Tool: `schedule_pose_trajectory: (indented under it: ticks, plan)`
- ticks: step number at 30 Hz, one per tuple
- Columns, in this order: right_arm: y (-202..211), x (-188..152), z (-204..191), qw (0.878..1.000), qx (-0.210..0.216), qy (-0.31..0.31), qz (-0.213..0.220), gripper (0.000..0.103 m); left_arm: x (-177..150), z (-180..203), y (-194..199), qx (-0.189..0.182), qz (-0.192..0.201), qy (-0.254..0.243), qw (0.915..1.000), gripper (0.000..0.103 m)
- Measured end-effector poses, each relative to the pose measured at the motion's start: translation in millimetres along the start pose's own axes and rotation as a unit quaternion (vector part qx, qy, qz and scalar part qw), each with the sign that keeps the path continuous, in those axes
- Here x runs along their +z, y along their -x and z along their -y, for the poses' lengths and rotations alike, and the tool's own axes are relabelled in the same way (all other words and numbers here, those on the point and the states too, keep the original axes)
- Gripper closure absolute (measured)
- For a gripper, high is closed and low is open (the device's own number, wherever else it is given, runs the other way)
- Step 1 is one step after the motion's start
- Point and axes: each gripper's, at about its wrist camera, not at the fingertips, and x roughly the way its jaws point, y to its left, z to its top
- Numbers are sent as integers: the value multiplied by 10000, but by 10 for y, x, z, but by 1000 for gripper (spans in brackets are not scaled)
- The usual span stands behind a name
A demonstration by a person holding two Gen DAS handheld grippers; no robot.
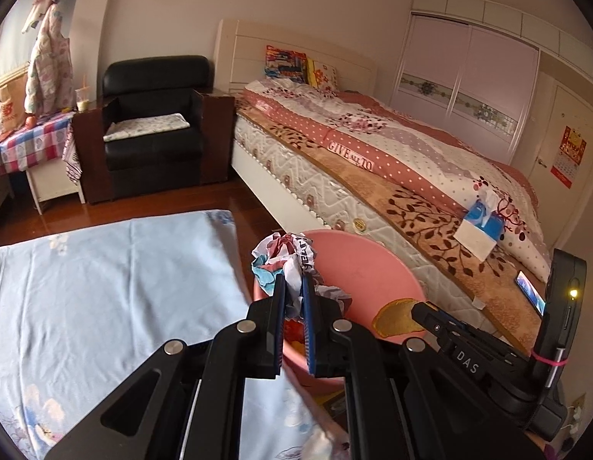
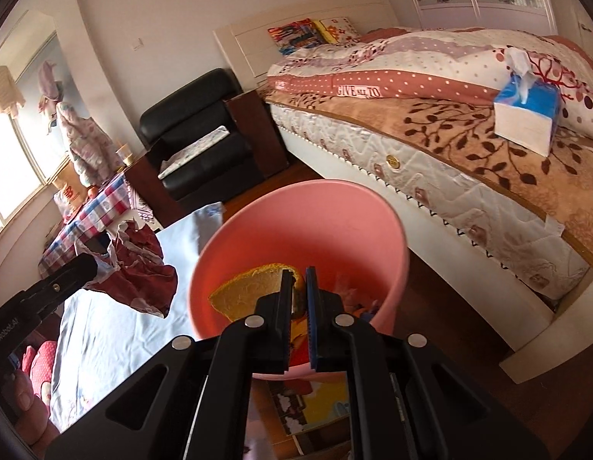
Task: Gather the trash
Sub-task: 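Carry the candy wrapper and orange peel over the pink bucket with both tools, then open the left gripper to drop the wrapper into the bucket while the right holds the peel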
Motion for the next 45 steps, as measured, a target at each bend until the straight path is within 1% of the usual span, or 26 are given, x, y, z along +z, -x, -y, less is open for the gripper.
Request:
schedule_pose_trajectory:
  ticks: [4, 12, 23, 33, 45]
  plan:
    - [-53, 12, 72, 9999, -116, -6, -1, 96, -22, 101, -158, 9, -110, -99, 9999, 95]
    - [-159, 67, 171, 9998, -213, -8, -12, 96, -100, 285, -449, 50, -318, -319, 9990, 95]
    - [-296, 108, 220, 9995, -307, 53, -57, 96, -198, 331, -766, 222, -561, -396, 9974, 95]
    - [-377, 109, 221, 9990, -403, 175, -120, 96, -290, 341, -934, 302, -724, -397, 9961, 95]
    - [-461, 120, 243, 9988, -429, 192, -163, 96, -319, 338, -1027, 327, -828, -376, 9953, 95]
